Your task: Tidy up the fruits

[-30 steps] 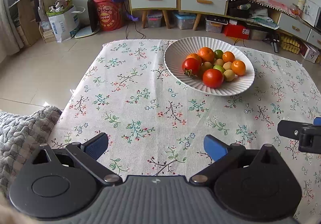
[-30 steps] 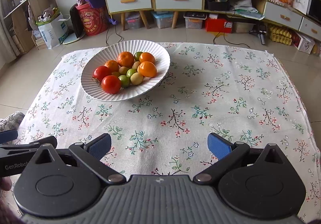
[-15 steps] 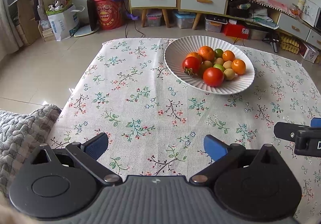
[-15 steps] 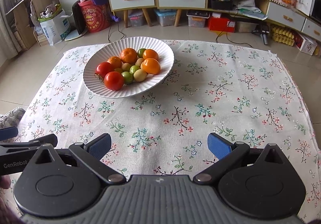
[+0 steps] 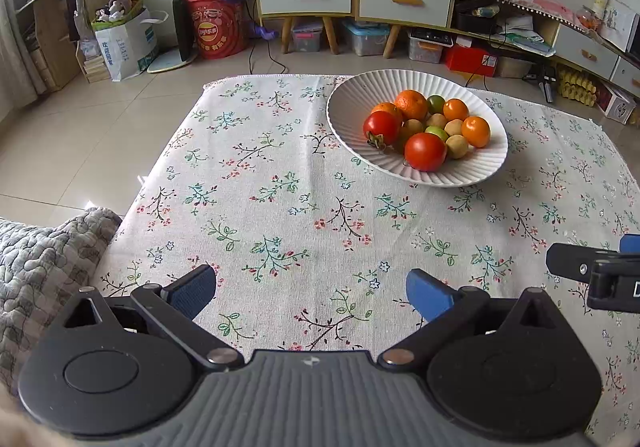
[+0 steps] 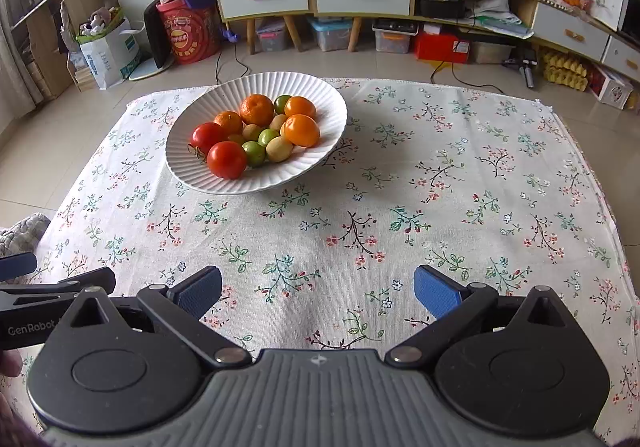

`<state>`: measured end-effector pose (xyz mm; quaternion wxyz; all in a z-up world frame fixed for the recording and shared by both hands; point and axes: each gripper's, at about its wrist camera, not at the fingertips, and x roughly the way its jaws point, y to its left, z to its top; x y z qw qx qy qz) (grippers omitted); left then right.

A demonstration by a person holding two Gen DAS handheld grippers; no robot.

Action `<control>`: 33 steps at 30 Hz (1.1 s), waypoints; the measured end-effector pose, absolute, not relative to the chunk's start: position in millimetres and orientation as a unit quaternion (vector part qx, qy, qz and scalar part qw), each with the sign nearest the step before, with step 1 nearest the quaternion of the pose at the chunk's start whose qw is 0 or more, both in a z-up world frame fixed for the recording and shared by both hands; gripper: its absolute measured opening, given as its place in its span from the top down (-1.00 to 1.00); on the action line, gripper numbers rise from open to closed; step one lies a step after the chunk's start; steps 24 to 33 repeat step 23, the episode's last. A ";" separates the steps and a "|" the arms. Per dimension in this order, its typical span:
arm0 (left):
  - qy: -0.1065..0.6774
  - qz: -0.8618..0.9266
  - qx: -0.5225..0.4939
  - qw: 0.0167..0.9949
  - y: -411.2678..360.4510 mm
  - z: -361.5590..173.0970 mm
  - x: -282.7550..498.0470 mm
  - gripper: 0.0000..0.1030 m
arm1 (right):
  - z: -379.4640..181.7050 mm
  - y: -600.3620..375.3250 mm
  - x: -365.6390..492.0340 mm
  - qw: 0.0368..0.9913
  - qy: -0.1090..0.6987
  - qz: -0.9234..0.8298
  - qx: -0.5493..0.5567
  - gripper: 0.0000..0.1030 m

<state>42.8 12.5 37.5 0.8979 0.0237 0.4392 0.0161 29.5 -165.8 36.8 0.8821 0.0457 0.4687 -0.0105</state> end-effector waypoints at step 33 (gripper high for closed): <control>0.439 0.021 0.025 0.898 14.3 35.0 41.8 -0.93 | 35.0 -164.9 28.9 0.882 0.468 -0.010 0.043 -0.99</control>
